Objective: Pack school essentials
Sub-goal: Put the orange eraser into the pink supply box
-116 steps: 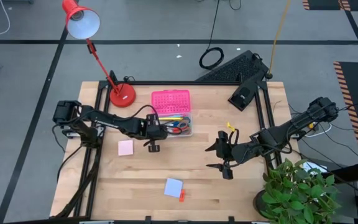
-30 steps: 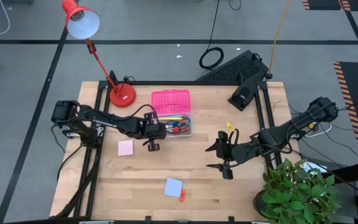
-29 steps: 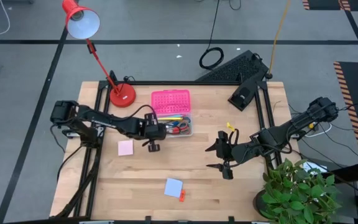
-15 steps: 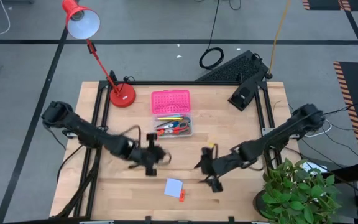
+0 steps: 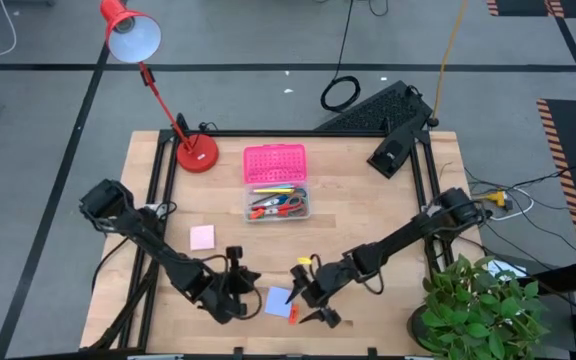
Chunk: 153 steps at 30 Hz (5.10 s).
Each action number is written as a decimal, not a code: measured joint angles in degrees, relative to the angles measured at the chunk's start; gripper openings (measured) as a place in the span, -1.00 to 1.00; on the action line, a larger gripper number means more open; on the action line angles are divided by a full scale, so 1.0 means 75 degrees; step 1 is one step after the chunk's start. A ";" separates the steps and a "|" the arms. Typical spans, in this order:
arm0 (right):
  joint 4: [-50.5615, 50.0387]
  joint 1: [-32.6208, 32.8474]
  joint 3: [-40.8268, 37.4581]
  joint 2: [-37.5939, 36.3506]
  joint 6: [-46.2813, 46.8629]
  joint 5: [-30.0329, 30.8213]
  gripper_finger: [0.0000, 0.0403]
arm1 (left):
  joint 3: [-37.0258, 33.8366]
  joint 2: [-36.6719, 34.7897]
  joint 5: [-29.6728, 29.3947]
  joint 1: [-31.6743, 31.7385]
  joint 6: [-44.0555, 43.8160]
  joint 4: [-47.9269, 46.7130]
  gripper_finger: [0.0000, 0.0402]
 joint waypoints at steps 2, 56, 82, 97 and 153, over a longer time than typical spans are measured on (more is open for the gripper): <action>-0.0091 0.0003 0.0272 0.0304 -0.0167 -0.0178 0.39 | -0.0008 -0.0003 -0.0018 0.0000 -0.0112 -0.0054 -0.95; -0.3080 0.0006 0.1242 0.1000 -0.0611 -0.0212 -0.37 | -0.0003 -0.0014 0.0010 -0.0037 -0.0217 0.0375 -0.88; -0.1766 0.0318 0.1248 0.1499 -0.1074 0.0901 -0.03 | -0.0003 -0.0014 0.0010 -0.0002 -0.0158 0.0441 -0.88; -0.1930 0.0216 0.1246 0.1490 -0.1303 0.0836 -0.47 | -0.0003 -0.0017 0.0010 -0.0002 -0.0077 0.0498 -0.88; -0.1743 -0.3843 0.1230 -0.0242 -0.1045 0.1486 -0.58 | 0.0000 -0.0894 -0.0233 -0.0604 -0.3397 -0.4354 -0.88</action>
